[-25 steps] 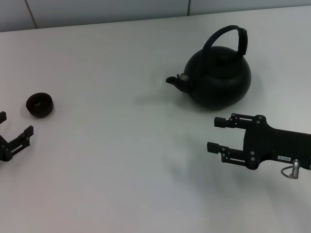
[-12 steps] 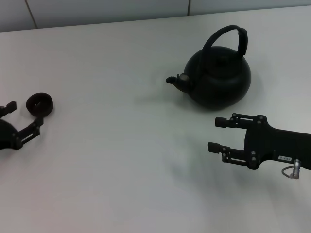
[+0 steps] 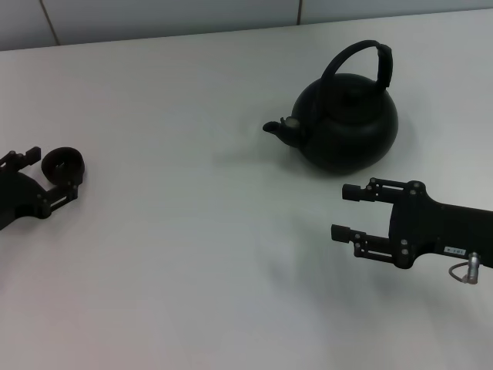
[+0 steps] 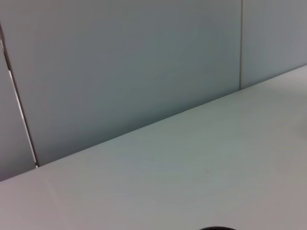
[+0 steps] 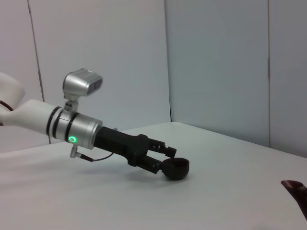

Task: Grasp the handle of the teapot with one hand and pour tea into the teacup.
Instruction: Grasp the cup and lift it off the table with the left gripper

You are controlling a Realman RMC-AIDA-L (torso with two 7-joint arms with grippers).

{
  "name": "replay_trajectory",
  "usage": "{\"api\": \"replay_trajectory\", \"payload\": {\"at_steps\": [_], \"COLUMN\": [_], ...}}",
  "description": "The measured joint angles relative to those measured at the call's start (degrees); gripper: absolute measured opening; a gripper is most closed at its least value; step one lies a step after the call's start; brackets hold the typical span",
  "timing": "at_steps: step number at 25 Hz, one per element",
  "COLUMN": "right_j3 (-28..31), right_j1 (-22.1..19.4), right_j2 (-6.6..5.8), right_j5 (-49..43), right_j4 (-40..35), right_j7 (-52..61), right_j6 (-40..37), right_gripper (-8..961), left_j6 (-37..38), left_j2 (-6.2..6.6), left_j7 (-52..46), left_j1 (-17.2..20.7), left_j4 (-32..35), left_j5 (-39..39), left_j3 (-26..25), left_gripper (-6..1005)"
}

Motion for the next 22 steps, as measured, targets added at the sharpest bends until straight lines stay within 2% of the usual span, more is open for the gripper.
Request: {"api": "replay_trajectory", "payload": {"at_steps": [7,22], "right_j3": [0.5,1.5], "right_j1": [0.0,-0.1], "right_j2": [0.04,-0.14], "right_j5": [0.1,0.1], "right_j4": [-0.1,-0.1], "right_j7": [0.1,0.1], "right_j6": [-0.6,-1.6], "right_gripper": [636,635], "left_j6": [-2.8,-4.0], "left_j2": [-0.02,-0.05], "left_j7": [-0.3,-0.7], "left_j1": [-1.9,-2.7], "left_j4": [-1.1,-1.5], "left_j5": [0.0,-0.3], "left_j3": [0.5,1.1], "left_gripper": [782,758]}}
